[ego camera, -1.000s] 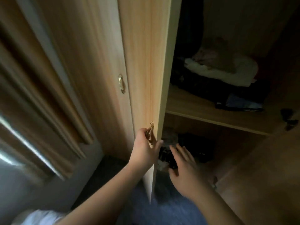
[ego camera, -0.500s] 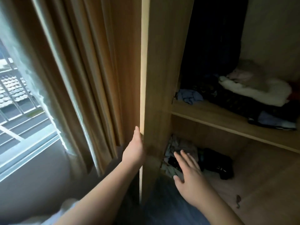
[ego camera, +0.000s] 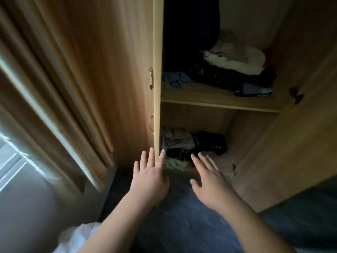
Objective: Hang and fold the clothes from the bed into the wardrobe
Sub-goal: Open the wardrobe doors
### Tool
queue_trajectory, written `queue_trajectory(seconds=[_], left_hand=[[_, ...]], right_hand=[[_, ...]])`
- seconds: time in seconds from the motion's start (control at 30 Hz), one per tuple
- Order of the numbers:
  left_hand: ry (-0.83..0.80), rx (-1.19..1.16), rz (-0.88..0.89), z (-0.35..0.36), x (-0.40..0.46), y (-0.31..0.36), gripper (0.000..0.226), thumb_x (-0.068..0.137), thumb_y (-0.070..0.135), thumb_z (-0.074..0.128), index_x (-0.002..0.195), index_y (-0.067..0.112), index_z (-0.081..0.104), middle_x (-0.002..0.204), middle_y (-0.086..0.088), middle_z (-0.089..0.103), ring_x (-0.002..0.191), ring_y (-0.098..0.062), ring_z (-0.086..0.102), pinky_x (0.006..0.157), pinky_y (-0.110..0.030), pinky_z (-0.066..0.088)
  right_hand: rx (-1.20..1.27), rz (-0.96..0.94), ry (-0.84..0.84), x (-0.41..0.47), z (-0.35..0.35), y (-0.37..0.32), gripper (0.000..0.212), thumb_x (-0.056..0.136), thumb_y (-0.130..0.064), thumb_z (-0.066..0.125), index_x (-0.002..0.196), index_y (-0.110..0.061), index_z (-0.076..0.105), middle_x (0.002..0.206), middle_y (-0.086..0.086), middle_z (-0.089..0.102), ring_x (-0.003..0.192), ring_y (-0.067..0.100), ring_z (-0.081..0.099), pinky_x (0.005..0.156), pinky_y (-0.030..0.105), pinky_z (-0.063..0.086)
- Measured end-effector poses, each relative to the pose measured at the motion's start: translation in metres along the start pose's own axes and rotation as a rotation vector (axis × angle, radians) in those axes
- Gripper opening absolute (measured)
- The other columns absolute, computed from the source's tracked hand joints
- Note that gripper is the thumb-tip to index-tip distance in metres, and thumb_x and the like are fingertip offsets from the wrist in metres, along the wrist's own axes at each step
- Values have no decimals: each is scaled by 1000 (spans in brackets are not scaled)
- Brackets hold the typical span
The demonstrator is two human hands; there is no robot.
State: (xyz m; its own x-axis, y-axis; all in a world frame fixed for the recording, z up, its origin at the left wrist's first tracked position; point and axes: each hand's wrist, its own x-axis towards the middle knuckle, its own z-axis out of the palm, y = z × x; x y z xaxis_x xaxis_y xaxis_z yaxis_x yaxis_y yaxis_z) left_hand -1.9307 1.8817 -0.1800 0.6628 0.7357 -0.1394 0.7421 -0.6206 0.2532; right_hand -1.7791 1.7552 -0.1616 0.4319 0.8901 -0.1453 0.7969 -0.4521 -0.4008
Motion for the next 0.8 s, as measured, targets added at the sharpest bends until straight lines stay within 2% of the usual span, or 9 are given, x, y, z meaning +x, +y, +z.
queue_trajectory(seconds=[0.13, 0.3, 0.43, 0.5, 0.6, 0.7, 0.8], left_hand=[[21, 12, 112, 6, 1, 26, 80, 99, 53, 38, 154, 35, -18, 165, -6, -16, 151, -32, -17, 121, -52, 1], [-47, 4, 237, 18, -3, 91, 79, 99, 53, 37, 155, 36, -15, 165, -4, -17, 151, -28, -19, 123, -50, -1], [-106, 38, 399, 34, -19, 165, 76, 100, 53, 33, 155, 35, -17, 164, -3, -20, 150, -26, -21, 123, -48, -5], [-140, 70, 472, 45, -33, 204, 75, 100, 54, 31, 155, 34, -17, 164, -3, -22, 150, -26, -22, 123, -49, -6], [-171, 111, 580, 67, -63, 263, 75, 100, 58, 27, 155, 33, -17, 164, -4, -20, 150, -27, -21, 123, -50, -5], [-180, 128, 681, 92, -102, 324, 75, 100, 58, 28, 155, 33, -16, 165, -6, -17, 151, -29, -17, 123, -50, -3], [-193, 160, 784, 121, -154, 392, 74, 100, 59, 27, 156, 33, -15, 166, -7, -14, 152, -31, -13, 123, -50, 0]], right_hand=[[3, 83, 60, -27, -8, 28, 74, 101, -43, 43, 157, -39, -5, 166, -13, -6, 152, 13, -8, 124, 38, 9], [-13, 215, 157, -75, -21, 75, 72, 101, -49, 38, 158, -31, -1, 167, -4, -3, 153, 17, -5, 124, 33, 3], [-51, 372, 233, -136, -25, 125, 83, 85, -65, 15, 158, -27, 13, 166, 0, 11, 153, 24, 6, 124, 43, 14], [-44, 448, 289, -173, -28, 151, 83, 83, -65, 17, 157, -26, 20, 165, 2, 20, 152, 28, 13, 120, 49, 22], [-34, 576, 311, -234, -34, 191, 82, 84, -64, 18, 158, -29, 15, 165, 2, 16, 152, 28, 11, 120, 51, 19], [-32, 688, 347, -301, -40, 229, 88, 78, -65, 7, 158, -30, 11, 166, 1, 12, 153, 27, 9, 120, 51, 16], [-19, 795, 337, -378, -41, 269, 74, 92, -62, 18, 158, -32, 4, 167, -1, 4, 154, 24, 1, 122, 51, 11]])
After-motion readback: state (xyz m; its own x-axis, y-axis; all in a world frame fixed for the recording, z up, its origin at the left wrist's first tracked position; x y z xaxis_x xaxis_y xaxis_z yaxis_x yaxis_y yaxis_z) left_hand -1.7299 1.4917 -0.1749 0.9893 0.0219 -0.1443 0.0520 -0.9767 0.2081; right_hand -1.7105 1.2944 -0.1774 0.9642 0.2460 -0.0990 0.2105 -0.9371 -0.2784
